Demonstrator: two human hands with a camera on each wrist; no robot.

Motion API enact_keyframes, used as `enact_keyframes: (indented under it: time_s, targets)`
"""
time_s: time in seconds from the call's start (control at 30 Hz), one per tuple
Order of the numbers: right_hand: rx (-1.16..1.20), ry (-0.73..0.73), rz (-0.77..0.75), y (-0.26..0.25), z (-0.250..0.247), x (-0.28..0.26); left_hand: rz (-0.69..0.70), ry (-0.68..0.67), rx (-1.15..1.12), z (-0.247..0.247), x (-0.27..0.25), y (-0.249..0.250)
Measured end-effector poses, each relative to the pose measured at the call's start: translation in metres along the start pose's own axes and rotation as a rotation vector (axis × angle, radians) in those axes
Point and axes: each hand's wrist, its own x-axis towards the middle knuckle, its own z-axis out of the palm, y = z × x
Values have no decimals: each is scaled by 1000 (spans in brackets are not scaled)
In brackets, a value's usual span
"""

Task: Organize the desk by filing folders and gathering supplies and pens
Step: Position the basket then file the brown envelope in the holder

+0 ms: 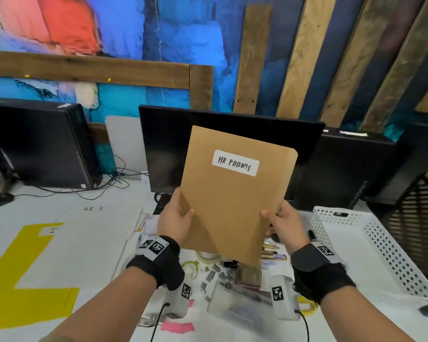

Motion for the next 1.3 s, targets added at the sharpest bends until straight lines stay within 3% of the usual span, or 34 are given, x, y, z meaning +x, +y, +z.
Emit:
enact_keyframes:
  time_s: [0.33, 0.7, 0.97, 1.3]
  targets:
    - [85, 105, 151, 20, -71, -20, 3, -204, 139, 57, -1, 15]
    - [222, 290, 269, 35, -122, -54, 104, -424, 87, 113, 3, 43]
    - [176, 417, 240, 37, -185, -69, 154, -543, 94, 170, -5, 84]
    - [152, 554, 178, 32, -317, -86, 199, -696, -91, 281, -44, 168]
